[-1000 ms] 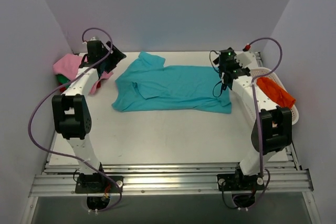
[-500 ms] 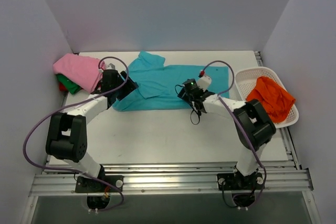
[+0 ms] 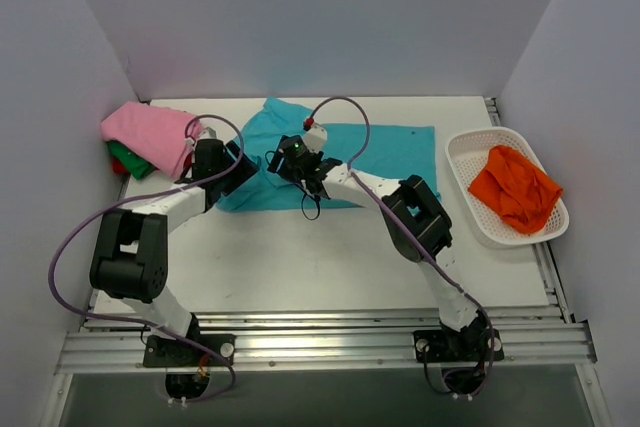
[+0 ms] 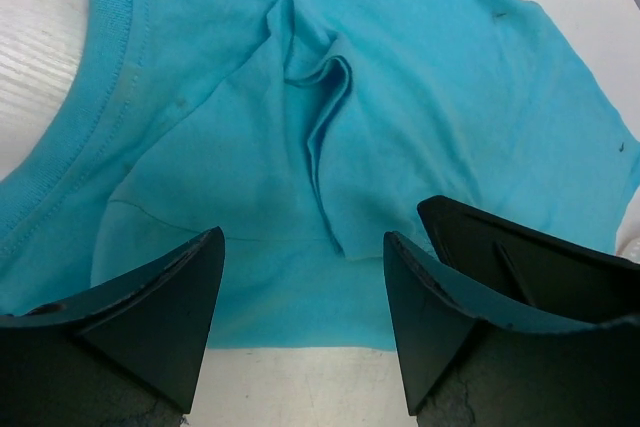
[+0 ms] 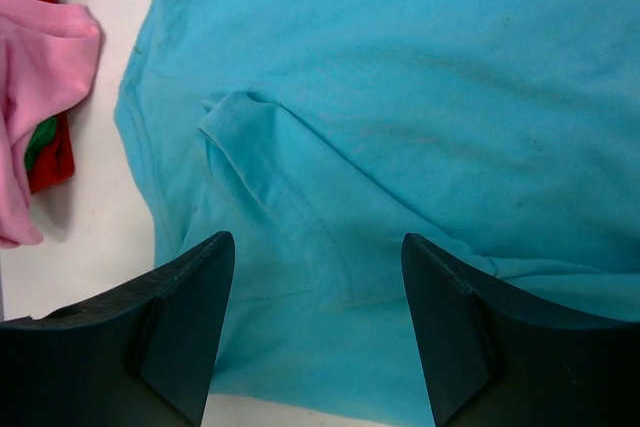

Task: Fold and stack the t-shirts
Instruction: Fold the tshirt

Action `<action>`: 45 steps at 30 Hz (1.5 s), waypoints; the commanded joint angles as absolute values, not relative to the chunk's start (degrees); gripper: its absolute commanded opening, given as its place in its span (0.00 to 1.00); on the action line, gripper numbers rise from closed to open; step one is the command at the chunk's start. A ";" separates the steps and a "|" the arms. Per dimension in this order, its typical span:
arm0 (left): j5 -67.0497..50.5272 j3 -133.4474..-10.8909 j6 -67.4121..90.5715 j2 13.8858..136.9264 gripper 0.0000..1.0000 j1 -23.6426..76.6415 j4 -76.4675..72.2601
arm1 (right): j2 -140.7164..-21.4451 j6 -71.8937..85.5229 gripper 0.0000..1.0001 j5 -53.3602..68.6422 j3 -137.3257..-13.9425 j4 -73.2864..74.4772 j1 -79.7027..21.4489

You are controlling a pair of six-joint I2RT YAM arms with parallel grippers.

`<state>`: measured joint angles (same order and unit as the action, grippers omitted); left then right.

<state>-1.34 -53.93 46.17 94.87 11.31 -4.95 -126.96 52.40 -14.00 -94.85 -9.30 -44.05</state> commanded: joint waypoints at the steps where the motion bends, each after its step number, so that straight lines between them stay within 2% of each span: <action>1: -1.84 -54.41 45.44 96.15 0.73 9.76 -8.87 | -128.84 53.00 0.63 -13.71 -99.22 -5.19 -44.82; 19: -4.75 -54.23 45.62 99.23 0.72 7.47 -11.42 | -126.82 54.40 0.64 -15.38 -98.35 -3.25 -50.10; 45: -4.39 -52.65 45.26 97.21 0.71 7.12 -11.42 | -128.05 55.46 0.63 -13.98 -93.60 -6.76 -45.62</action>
